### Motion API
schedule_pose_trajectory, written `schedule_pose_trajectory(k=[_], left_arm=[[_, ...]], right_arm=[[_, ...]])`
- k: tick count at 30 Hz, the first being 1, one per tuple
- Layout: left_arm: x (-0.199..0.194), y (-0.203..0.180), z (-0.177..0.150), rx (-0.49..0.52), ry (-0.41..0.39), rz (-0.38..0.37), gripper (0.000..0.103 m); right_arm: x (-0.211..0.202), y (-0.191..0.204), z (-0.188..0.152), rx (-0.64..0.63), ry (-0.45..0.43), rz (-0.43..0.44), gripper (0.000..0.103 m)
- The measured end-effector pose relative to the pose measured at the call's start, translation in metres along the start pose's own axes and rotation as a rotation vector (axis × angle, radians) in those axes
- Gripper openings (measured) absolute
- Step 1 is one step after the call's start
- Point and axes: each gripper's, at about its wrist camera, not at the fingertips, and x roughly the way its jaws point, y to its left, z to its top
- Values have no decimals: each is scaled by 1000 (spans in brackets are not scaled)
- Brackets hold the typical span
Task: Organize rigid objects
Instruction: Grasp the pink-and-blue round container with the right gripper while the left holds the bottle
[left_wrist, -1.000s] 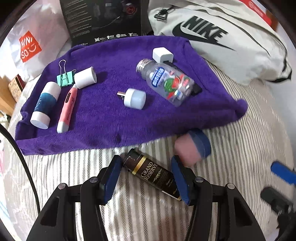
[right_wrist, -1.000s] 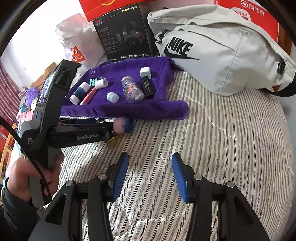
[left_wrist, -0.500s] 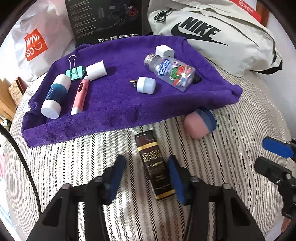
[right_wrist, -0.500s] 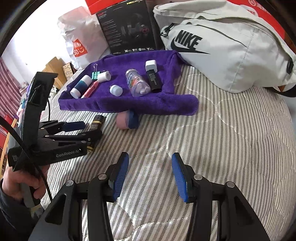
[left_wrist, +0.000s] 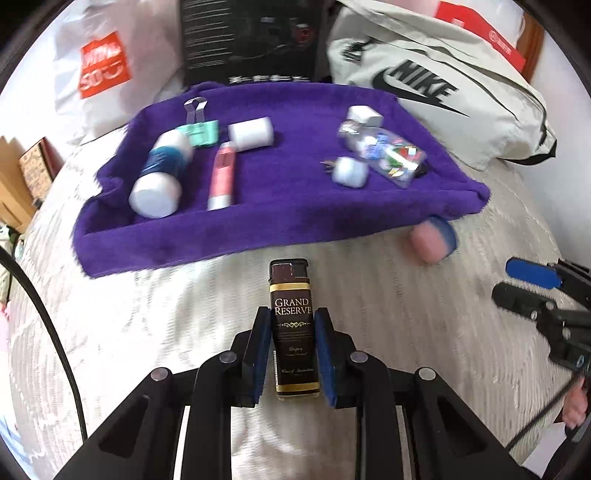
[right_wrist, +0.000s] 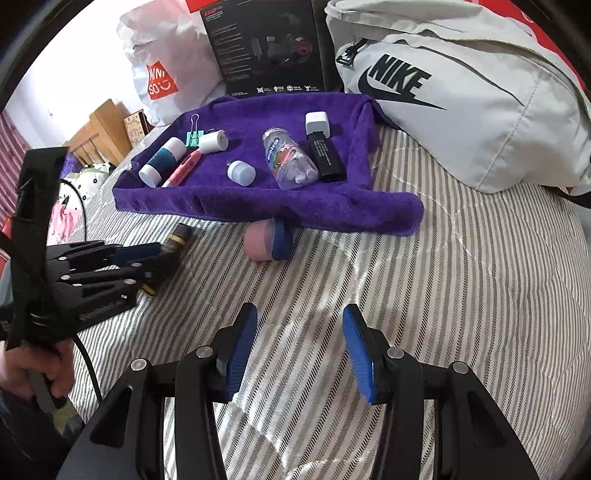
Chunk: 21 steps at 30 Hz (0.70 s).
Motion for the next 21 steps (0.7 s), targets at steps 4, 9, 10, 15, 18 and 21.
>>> schedule_pose_trajectory(k=[4, 9, 10, 15, 18, 21], left_arm=[[-2, 35, -9, -61, -1, 7, 23], [-7, 59, -15, -97, -11, 9, 23], [-8, 61, -15, -99, -13, 6, 23], [-7, 70, -17, -109, -10, 1, 23], [-3, 71, -19, -104, -2, 2, 23], [-3, 70, -18, -102, -5, 4, 23]], right_arm=[[7, 9, 8, -10, 1, -1, 48], [26, 20, 20, -5, 0, -15, 48], [30, 23, 23, -6, -1, -22, 48], [49, 34, 36, -14, 0, -63, 48], [58, 37, 38, -29, 8, -87, 48], [62, 42, 38, -53, 1, -97, 48]])
